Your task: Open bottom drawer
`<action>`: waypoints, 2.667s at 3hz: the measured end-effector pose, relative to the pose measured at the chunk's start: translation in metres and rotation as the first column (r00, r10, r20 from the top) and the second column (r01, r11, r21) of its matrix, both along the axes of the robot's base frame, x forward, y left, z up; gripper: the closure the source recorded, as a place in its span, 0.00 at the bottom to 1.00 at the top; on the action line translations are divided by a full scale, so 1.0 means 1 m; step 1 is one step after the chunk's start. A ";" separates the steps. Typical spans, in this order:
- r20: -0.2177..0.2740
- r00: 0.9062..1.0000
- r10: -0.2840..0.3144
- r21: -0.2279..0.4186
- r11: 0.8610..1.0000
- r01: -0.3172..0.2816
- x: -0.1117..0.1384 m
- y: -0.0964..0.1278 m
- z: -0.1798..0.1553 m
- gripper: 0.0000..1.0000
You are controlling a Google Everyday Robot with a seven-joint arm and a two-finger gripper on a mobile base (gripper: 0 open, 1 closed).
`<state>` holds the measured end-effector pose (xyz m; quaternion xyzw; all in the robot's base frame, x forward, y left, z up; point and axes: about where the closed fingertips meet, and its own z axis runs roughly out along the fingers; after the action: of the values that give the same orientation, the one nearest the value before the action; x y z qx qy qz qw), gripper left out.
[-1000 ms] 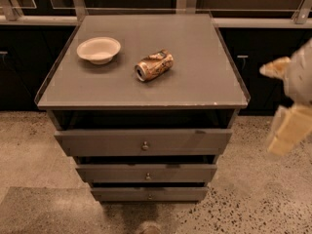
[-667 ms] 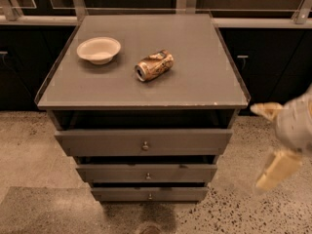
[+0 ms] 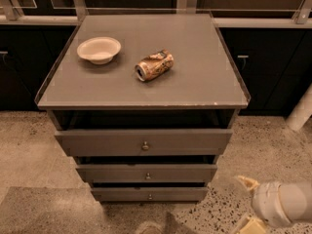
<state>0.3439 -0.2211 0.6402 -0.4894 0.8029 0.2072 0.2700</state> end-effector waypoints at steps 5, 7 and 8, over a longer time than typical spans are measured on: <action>-0.031 0.999 -0.023 0.317 0.948 0.031 0.089 0.056 -0.181 0.00; -0.077 0.994 -0.074 0.338 0.936 0.096 0.088 0.058 -0.207 0.00; -0.097 0.985 -0.139 0.377 0.911 0.166 0.103 0.065 -0.247 0.00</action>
Offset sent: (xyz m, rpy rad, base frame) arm -0.0104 -0.0006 -0.0628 0.0379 0.0839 -0.0265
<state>0.4473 -0.1560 0.3937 -0.3556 0.7914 0.3551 0.3481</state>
